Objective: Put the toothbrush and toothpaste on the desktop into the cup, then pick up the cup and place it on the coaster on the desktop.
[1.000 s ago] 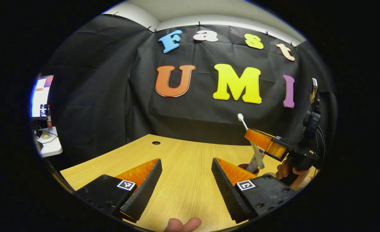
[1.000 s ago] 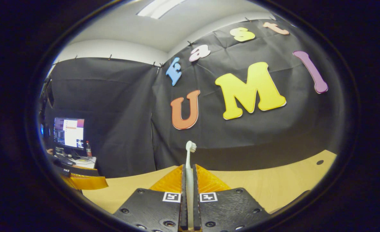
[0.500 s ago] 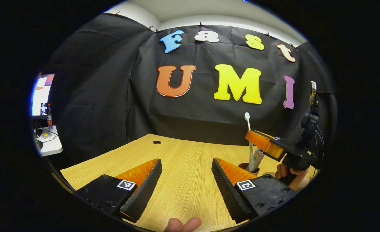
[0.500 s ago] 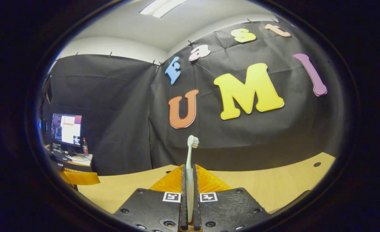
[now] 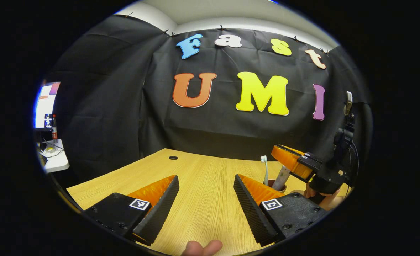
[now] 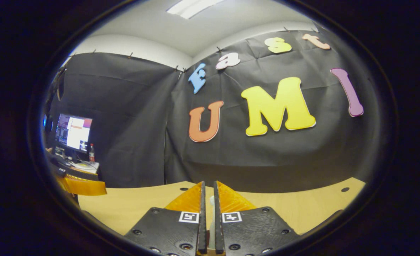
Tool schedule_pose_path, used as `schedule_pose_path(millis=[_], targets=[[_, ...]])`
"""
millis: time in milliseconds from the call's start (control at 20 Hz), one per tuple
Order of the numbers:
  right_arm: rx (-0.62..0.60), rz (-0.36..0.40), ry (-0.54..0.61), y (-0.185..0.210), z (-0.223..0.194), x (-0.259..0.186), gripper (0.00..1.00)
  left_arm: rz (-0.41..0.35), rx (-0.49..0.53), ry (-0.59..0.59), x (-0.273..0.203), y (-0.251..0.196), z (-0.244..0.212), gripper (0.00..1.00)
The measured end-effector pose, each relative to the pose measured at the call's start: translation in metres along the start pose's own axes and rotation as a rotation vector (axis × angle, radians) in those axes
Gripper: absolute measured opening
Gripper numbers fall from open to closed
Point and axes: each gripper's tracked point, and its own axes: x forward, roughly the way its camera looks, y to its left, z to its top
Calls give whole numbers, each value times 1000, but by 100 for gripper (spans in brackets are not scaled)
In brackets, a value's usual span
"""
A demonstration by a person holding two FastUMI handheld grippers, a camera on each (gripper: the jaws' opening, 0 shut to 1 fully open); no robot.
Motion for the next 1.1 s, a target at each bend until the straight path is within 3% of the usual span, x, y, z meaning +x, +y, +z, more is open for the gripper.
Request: schedule_pose_path(millis=[200,300,450,550,800,1100], targets=[[-8,22,-13,2,7,-19,9,-10,-9,12,-1,-4,-2,98],[-23,18,-21,-3,15,-34,40,-17,-12,11,-2,-8,1,98],[-48,-51,-65,-21,34,-59,94,-9,4,-3,-5,-19,10,98],[-48,-108,-80,-33,44,-79,95,2,11,-22,-6,-23,22,98],[-48,-256,-63,-76,66,-156,95,-58,40,-20,-10,-59,44,98],[23,-347,53,-118,41,-263,94,-164,48,201,9,-100,42,98]])
